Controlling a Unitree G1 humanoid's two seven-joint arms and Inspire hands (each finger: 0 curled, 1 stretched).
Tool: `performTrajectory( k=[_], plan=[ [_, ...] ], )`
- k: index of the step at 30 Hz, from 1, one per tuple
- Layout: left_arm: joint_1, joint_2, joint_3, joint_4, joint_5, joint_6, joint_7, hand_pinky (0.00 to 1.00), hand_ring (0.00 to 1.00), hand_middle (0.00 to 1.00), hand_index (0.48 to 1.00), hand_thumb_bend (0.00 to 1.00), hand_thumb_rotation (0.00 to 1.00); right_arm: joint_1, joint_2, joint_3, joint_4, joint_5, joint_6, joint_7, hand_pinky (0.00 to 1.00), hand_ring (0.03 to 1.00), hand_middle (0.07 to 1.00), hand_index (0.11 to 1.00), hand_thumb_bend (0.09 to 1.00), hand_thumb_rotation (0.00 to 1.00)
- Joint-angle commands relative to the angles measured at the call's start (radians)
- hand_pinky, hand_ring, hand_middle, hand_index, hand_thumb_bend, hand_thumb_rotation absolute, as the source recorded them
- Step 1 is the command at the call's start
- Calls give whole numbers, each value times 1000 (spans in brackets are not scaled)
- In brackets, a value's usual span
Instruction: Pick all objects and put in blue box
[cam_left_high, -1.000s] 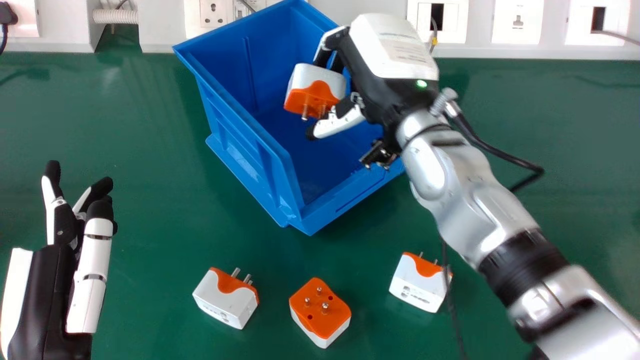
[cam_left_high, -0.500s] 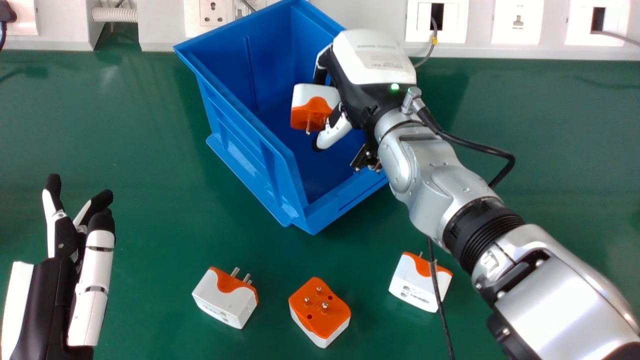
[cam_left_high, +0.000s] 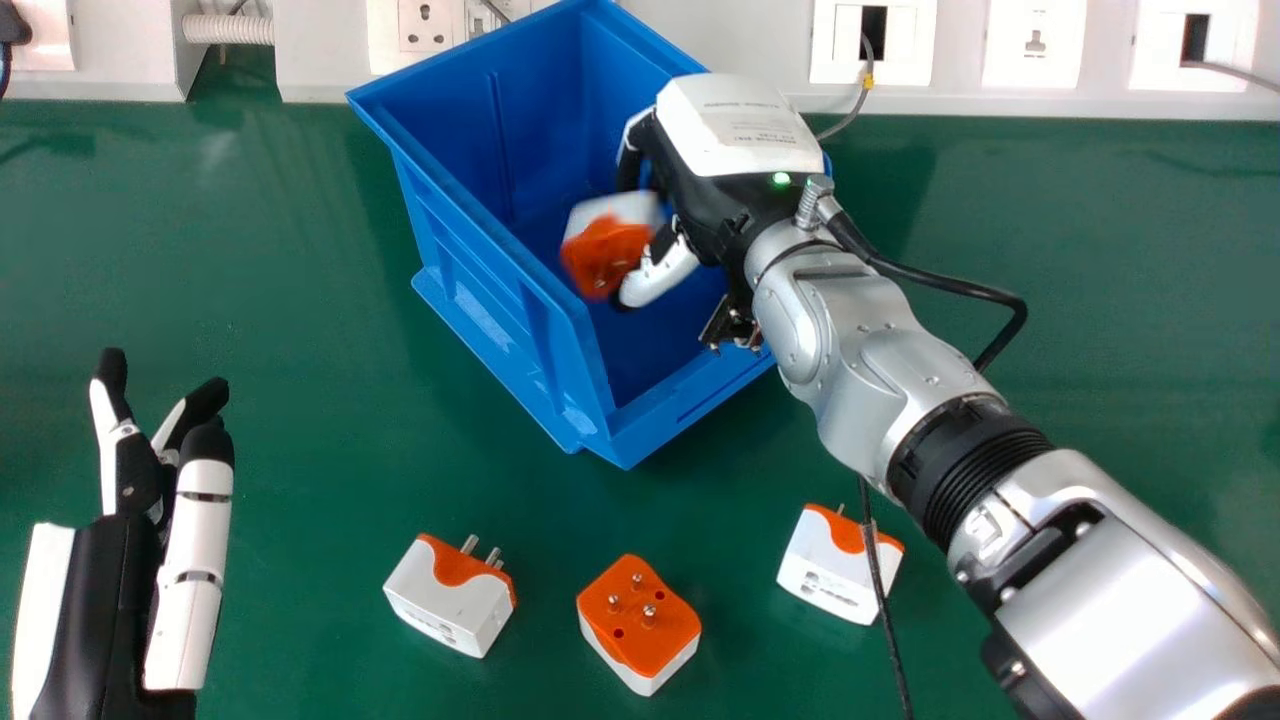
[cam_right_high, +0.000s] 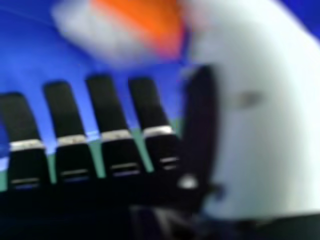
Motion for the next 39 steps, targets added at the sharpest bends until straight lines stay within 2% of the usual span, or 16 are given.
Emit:
performTrajectory(
  k=[1, 4, 8, 12, 16, 18, 22, 24, 27, 31, 35, 37, 39],
  plan=[
    [-6, 5, -2, -4, 9, -24, 6, 870, 918, 920, 903, 267, 962, -1, -14, 0, -41, 2, 12, -4, 730, 863, 914, 904, 587, 558],
    [-15, 4, -7, -4, 17, -13, 11, 885, 921, 921, 904, 263, 945, 9, -15, -6, -67, 5, 17, -4, 735, 872, 923, 913, 566, 562],
    [-25, 2, -14, -4, 28, -15, 17, 872, 913, 915, 900, 254, 940, 34, -24, -25, -147, 19, 38, 10, 748, 887, 936, 920, 549, 575],
    [-31, 3, -15, 0, 26, -17, 18, 870, 911, 914, 896, 231, 919, 111, -58, -49, -334, 19, 87, 25, 747, 882, 934, 917, 525, 538],
    [-39, 8, -13, 5, 17, -8, 13, 878, 918, 919, 902, 210, 899, 243, -111, -71, -594, 6, 128, 34, 702, 849, 915, 903, 464, 553],
    [-45, 12, -11, 13, 16, -13, 11, 874, 915, 918, 901, 205, 890, 327, -135, -89, -728, 6, 134, 37, 673, 831, 902, 889, 450, 518],
    [-55, 26, -6, 33, 13, -33, 2, 863, 915, 920, 902, 212, 890, 510, -193, -128, -990, 4, 146, 71, 646, 816, 909, 892, 429, 554],
    [-60, 30, -4, 43, 12, -38, -1, 854, 911, 918, 899, 212, 896, 619, -226, -153, -1113, -4, 137, 69, 607, 788, 895, 881, 447, 561],
    [-62, 33, -4, 53, 9, -45, -5, 848, 911, 919, 902, 232, 909, 730, -257, -183, -1229, -12, 122, 67, 599, 782, 882, 875, 449, 573],
    [-69, 36, -6, 70, 12, -62, -5, 836, 905, 914, 899, 281, 941, 920, -283, -251, -1415, -6, 108, 70, 605, 788, 870, 868, 463, 521],
    [-75, 35, -12, 73, 11, -58, -2, 830, 903, 913, 896, 357, 958, 1094, -317, -320, -1528, -5, 46, 53, 666, 844, 895, 883, 479, 545],
    [-81, 34, -13, 76, 10, -55, 0, 834, 901, 910, 893, 354, 956, 1159, -326, -348, -1536, -4, -4, 24, 675, 849, 893, 882, 486, 581],
    [-86, 37, -14, 80, 16, -55, 1, 836, 900, 908, 892, 360, 958, 1208, -329, -366, -1508, 1, -55, -10, 671, 835, 880, 876, 501, 585]
  ],
)
